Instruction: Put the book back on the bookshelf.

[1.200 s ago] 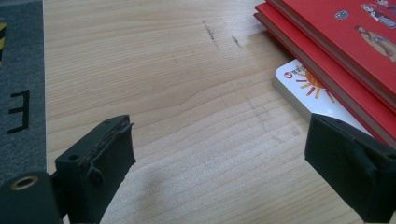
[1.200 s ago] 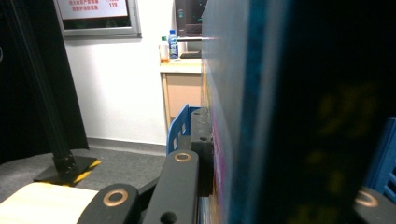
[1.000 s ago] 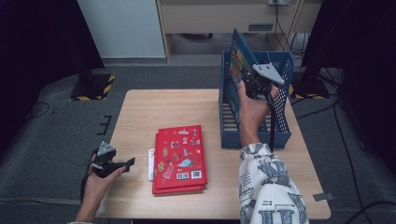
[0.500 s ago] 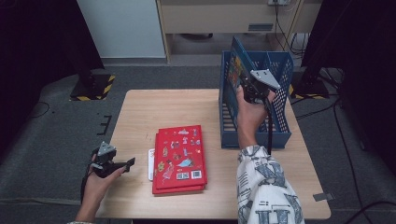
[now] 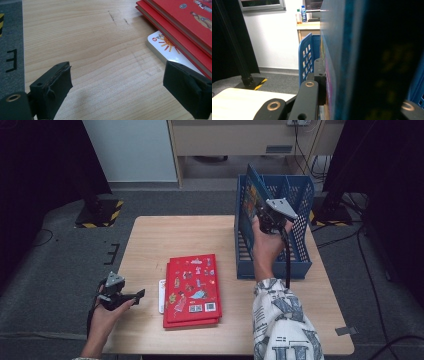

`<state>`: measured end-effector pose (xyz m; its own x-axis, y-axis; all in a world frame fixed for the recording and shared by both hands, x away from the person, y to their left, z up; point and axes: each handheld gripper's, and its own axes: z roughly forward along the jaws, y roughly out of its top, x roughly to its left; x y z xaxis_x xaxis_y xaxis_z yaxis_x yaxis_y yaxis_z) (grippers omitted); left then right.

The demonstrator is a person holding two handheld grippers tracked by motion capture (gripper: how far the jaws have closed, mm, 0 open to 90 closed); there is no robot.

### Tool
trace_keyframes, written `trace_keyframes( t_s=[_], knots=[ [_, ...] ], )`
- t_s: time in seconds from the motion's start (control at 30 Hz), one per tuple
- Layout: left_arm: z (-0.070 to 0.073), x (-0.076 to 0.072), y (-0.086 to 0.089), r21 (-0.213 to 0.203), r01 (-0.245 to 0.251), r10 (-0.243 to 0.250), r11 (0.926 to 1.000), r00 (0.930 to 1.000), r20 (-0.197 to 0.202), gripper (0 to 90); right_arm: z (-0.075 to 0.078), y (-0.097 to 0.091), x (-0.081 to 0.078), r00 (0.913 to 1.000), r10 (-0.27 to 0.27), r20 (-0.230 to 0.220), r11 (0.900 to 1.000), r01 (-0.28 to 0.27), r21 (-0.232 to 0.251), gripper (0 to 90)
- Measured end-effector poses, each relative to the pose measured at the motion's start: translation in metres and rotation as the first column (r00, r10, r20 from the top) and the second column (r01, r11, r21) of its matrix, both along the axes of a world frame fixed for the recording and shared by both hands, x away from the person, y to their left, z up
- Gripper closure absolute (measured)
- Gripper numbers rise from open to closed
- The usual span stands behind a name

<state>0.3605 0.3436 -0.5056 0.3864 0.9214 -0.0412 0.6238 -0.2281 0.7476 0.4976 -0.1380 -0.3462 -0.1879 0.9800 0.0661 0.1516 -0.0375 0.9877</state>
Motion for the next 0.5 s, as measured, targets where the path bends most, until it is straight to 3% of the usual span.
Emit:
trace_keyframes(
  t_s=[0.5],
  knots=[
    [0.0, 0.0, 0.0, 0.004, 0.005, -0.005, 1.0, 1.0, -0.003, 7.5, -0.012, 0.004, 0.001, 0.9998, 0.01, -0.015, 0.9999, -0.01, -0.002, 83.3]
  ],
)
